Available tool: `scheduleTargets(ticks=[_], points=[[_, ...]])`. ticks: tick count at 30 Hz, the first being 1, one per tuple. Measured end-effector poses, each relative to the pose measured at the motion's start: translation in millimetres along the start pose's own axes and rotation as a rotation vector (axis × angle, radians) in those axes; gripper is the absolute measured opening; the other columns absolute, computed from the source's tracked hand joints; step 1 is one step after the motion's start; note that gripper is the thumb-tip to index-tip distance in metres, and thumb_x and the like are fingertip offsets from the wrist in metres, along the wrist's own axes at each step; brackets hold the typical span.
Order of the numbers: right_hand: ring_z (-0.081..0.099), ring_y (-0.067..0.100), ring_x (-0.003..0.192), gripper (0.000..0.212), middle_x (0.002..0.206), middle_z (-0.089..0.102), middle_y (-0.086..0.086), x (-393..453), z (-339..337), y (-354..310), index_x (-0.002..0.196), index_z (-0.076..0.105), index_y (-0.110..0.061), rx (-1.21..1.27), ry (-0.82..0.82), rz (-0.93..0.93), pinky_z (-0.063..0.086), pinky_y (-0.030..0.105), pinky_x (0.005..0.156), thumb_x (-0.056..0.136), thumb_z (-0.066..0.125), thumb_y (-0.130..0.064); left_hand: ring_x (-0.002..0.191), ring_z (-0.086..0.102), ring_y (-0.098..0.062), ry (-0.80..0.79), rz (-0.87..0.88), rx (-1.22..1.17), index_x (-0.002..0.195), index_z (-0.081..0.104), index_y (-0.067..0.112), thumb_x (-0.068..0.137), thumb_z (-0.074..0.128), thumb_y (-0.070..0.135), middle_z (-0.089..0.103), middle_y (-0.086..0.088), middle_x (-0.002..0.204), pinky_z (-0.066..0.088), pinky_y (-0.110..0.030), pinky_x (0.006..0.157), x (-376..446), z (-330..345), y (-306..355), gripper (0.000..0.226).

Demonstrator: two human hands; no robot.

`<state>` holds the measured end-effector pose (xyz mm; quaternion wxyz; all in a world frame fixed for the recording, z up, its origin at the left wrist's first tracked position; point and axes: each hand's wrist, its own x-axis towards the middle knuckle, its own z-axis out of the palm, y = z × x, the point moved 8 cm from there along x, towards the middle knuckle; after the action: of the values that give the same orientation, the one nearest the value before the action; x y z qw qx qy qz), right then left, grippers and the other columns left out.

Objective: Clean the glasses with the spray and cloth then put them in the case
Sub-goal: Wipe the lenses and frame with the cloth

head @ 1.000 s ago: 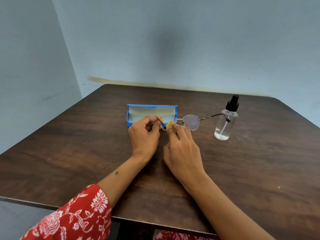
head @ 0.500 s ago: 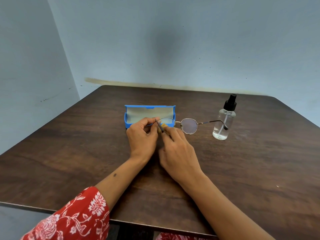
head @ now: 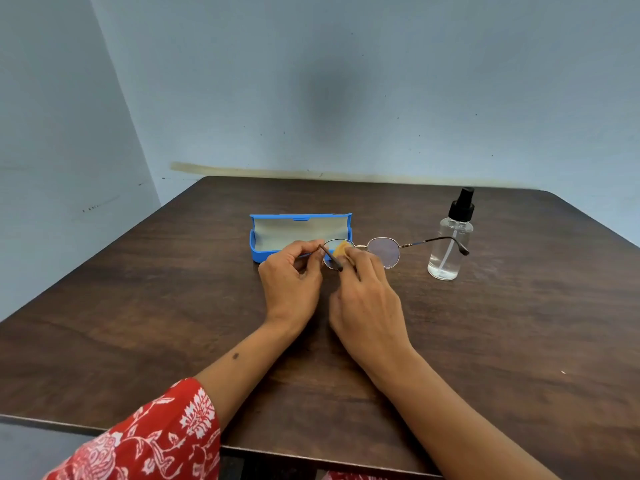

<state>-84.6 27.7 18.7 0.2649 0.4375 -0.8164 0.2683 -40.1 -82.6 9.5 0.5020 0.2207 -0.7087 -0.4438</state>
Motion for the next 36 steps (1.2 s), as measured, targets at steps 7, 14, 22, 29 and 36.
scheduleTargets(ticks=[7, 14, 22, 29, 36], points=[[0.062, 0.026, 0.092, 0.048, 0.101, 0.065, 0.012, -1, 3, -1, 0.102, 0.067, 0.002, -0.009, -0.027, -0.024, 0.053, 0.025, 0.072, 0.07, 0.034, -0.013, 0.074, 0.066, 0.002, 0.015, -0.043, 0.006, 0.084, 0.072, 0.008, 0.081, 0.068, 0.002, 0.071, 0.004, 0.084, 0.054, -0.015, 0.071, 3, 0, -8, 0.008], [0.063, 0.025, 0.088, 0.048, 0.098, 0.065, 0.01, -2, 5, -7, 0.1, 0.068, 0.0, 0.03, -0.04, -0.068, 0.056, 0.025, 0.061, 0.07, 0.033, -0.014, 0.073, 0.066, 0.004, 0.039, -0.039, -0.013, 0.087, 0.072, 0.009, 0.082, 0.066, -0.001, 0.071, 0.002, 0.086, 0.052, -0.01, 0.07, 2, -3, -7, 0.012], [0.061, 0.023, 0.091, 0.051, 0.1, 0.065, 0.01, -1, 6, -9, 0.107, 0.066, 0.001, 0.026, -0.04, -0.067, 0.054, 0.024, 0.067, 0.071, 0.035, -0.014, 0.072, 0.065, 0.008, 0.032, -0.02, -0.012, 0.09, 0.072, 0.007, 0.082, 0.066, 0.001, 0.07, 0.005, 0.084, 0.05, -0.007, 0.068, 1, -2, -4, 0.011], [0.062, 0.026, 0.094, 0.049, 0.103, 0.065, 0.013, -1, 4, -4, 0.107, 0.065, 0.003, 0.003, -0.032, -0.034, 0.054, 0.025, 0.072, 0.072, 0.035, -0.012, 0.073, 0.064, 0.009, 0.031, -0.025, -0.004, 0.09, 0.072, 0.006, 0.082, 0.067, 0.0, 0.07, 0.005, 0.086, 0.049, -0.006, 0.068, 2, 0, -4, 0.012], [0.063, 0.026, 0.092, 0.048, 0.103, 0.065, 0.013, -1, 2, 0, 0.1, 0.067, 0.001, 0.002, -0.042, 0.0, 0.054, 0.026, 0.071, 0.07, 0.034, -0.015, 0.073, 0.064, 0.01, 0.044, -0.029, -0.008, 0.09, 0.072, 0.006, 0.082, 0.067, 0.0, 0.071, 0.003, 0.087, 0.049, -0.006, 0.068, 2, -3, -4, 0.011]])
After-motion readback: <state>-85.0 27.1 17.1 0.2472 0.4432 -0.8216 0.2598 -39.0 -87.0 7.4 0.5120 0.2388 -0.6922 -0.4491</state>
